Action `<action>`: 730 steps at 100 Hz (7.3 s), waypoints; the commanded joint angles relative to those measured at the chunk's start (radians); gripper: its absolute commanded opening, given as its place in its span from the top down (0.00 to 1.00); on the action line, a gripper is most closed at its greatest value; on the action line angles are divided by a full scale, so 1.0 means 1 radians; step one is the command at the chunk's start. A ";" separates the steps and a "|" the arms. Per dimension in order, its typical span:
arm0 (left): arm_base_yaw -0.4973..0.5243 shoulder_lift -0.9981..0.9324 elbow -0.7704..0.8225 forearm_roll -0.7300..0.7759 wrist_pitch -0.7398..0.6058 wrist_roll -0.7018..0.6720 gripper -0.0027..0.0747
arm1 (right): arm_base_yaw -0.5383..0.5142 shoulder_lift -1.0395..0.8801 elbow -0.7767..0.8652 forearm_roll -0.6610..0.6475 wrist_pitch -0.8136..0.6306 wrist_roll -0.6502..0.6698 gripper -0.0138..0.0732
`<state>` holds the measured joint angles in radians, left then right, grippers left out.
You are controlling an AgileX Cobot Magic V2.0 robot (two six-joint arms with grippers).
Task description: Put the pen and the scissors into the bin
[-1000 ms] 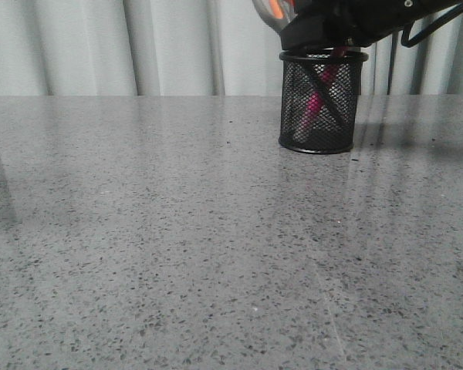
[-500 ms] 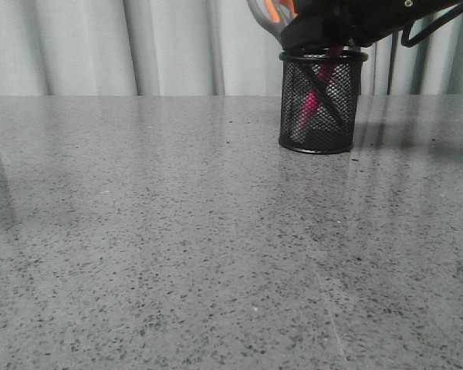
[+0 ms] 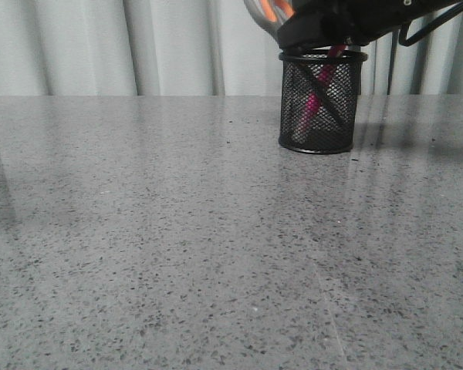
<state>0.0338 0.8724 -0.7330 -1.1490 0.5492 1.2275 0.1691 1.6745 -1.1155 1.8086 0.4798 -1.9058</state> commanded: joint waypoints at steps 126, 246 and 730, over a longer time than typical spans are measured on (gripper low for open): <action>-0.001 -0.012 -0.030 -0.045 -0.030 0.000 0.99 | -0.090 -0.166 -0.021 0.042 0.195 -0.002 0.44; 0.001 -0.665 0.478 -0.341 -0.363 0.261 0.99 | -0.123 -1.498 0.804 0.063 -0.492 -0.020 0.93; -0.059 -0.910 0.779 1.073 -0.617 -1.163 0.99 | -0.120 -1.694 0.966 -0.115 -0.546 0.208 0.93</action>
<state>-0.0241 -0.0033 0.0013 -0.0678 0.0116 0.0732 0.0532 -0.0110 -0.1260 1.8133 -0.1037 -1.8285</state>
